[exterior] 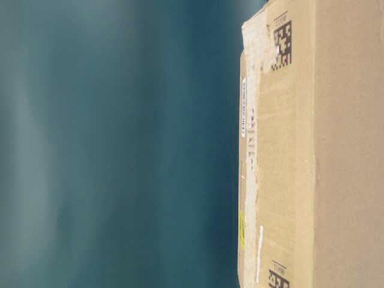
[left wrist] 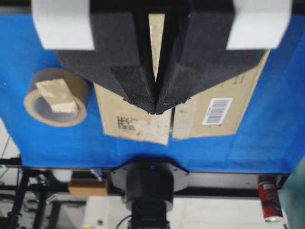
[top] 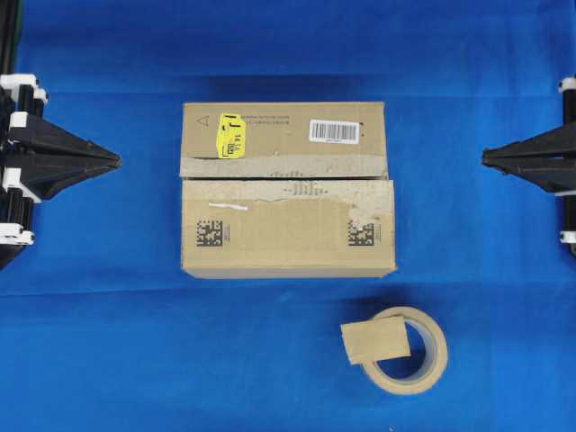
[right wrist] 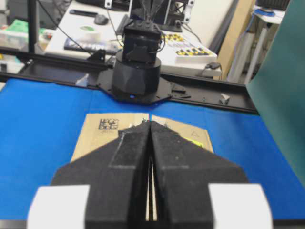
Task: Apply tape along the seams of the closed cardboard box to seal it securely.
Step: 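Move the left gripper down toward the tan tape roll's loose end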
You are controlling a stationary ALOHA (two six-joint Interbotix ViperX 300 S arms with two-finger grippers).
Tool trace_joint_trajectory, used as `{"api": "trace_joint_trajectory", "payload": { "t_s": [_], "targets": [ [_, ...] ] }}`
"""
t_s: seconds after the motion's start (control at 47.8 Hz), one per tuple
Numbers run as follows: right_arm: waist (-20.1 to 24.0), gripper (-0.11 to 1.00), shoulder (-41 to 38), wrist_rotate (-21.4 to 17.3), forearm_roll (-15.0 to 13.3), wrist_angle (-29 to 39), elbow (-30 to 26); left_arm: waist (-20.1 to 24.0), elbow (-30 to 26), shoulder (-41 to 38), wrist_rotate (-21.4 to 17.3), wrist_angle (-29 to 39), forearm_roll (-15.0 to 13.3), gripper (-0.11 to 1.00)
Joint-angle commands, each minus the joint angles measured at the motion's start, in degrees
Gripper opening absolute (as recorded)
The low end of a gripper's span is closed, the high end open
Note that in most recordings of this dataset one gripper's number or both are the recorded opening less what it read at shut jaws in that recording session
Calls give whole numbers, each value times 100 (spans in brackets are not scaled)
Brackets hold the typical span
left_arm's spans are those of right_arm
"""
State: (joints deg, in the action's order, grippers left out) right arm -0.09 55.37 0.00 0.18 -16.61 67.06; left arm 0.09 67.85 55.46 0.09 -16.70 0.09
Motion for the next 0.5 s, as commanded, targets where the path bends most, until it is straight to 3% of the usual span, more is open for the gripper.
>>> {"api": "trace_joint_trajectory", "payload": {
  "t_s": [0.0,0.084,0.251,0.334,0.481],
  "targets": [
    [-9,0,-88,26,0,-35,-141,-70,-141,-18,-123,-26,-18,2],
    [-9,0,-114,26,-9,0,-176,-202,-176,-70,-308,-88,35,2],
    [-18,0,-220,35,-9,-26,-211,-615,-281,-369,-1336,-510,35,2],
    [-18,0,-255,35,-9,-35,-220,-721,-343,-598,-1521,-888,88,2],
    [-26,0,-325,26,-9,-70,-255,-932,-439,-1169,-2610,-1283,132,2]
  ]
}}
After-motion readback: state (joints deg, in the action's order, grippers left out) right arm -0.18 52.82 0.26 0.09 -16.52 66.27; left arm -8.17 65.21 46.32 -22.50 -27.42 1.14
